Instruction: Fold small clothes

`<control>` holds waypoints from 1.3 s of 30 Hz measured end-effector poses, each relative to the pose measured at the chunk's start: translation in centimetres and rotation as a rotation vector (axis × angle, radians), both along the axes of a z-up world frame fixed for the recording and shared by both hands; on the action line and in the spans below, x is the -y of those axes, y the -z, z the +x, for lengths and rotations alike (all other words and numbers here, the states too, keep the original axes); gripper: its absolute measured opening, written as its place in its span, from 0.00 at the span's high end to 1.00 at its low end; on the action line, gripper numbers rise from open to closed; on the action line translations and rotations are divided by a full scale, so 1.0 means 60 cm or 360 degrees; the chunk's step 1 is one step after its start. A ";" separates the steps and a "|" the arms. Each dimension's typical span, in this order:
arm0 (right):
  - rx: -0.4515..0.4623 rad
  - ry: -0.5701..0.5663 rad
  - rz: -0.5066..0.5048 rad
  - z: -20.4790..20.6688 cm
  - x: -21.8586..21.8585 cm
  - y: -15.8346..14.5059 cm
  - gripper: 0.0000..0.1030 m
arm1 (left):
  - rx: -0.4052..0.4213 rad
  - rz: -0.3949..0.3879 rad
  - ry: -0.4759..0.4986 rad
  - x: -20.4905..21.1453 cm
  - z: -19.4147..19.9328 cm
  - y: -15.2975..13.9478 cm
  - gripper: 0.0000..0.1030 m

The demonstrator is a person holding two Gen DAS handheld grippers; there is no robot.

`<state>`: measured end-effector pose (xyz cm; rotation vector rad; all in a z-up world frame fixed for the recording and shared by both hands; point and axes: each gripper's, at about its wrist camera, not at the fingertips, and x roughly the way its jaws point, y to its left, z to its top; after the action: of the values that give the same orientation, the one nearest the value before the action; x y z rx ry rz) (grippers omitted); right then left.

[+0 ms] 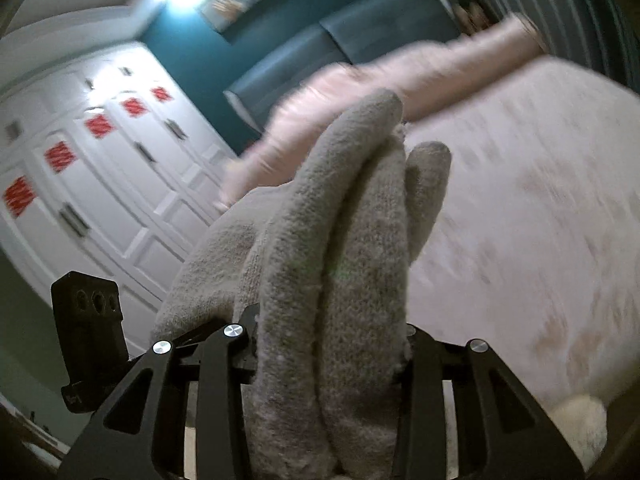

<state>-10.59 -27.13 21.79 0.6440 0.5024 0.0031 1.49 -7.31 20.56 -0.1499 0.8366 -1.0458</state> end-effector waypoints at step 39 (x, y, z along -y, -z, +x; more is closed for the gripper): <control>-0.0805 -0.0254 0.0226 0.395 -0.141 0.355 0.67 | -0.0700 0.0026 -0.0697 -0.233 0.322 0.326 0.38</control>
<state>13.14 -18.64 0.48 0.7439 1.0487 0.0270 20.82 6.64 0.98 -0.5388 1.1447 -0.5966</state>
